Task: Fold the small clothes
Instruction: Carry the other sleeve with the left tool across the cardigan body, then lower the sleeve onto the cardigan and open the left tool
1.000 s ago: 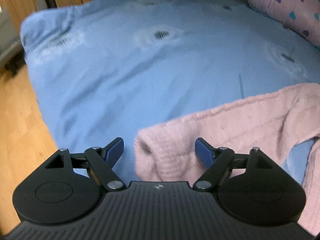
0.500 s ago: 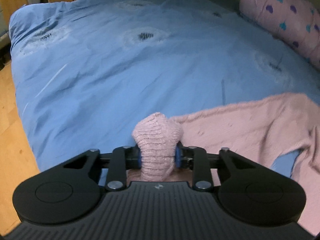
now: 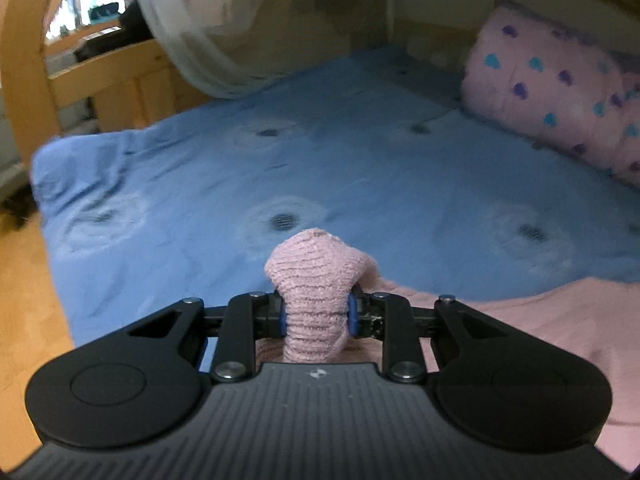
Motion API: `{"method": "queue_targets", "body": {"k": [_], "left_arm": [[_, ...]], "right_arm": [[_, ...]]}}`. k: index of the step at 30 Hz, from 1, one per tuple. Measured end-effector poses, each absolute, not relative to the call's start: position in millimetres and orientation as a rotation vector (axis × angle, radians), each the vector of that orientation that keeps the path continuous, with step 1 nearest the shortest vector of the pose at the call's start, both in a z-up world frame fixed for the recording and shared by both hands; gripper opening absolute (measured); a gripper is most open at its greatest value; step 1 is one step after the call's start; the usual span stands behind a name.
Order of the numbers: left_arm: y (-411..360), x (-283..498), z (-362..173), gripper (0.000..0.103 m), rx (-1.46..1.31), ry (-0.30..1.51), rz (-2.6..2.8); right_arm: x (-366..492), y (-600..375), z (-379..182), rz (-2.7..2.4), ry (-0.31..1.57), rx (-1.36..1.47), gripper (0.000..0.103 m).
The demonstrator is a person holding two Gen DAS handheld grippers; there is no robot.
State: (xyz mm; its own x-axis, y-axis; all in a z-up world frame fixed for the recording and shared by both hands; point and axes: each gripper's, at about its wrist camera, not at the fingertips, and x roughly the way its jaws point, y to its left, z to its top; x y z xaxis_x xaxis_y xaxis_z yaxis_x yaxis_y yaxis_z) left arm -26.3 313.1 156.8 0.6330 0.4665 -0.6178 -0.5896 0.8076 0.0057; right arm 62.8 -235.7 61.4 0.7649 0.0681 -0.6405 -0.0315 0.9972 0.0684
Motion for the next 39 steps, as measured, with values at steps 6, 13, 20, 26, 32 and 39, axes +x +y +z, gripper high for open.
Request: {"method": "queue_targets", "body": {"k": [6,13,20,26,32,39], "left_arm": [[271.4,-7.6,172.9,0.030,-0.275,0.623,0.457],[200.5,17.7,196.1,0.030,-0.261,0.561,0.304],[110.3,46.0,218.0,0.030,-0.216,0.512,0.128],[26.9,66.7,207.2,0.030,-0.186,0.542,-0.015],[-32.7,97.4,148.8,0.030,-0.136,0.660,-0.090],[-66.4,118.8,76.4,0.031,-0.070,0.794,-0.118]], "right_arm": [[61.5,-235.3,61.9,0.062,0.698,0.048,0.059],[60.4,-233.9,63.2,0.064,0.696,0.051,0.059],[60.5,-233.4,65.0,0.078,0.698,0.049,0.059],[61.0,-236.2,66.7,0.066,0.701,0.054,0.059],[60.5,-245.8,69.7,0.054,0.702,0.087,0.059],[60.3,-253.7,71.9,0.046,0.696,0.116,0.059]]}}
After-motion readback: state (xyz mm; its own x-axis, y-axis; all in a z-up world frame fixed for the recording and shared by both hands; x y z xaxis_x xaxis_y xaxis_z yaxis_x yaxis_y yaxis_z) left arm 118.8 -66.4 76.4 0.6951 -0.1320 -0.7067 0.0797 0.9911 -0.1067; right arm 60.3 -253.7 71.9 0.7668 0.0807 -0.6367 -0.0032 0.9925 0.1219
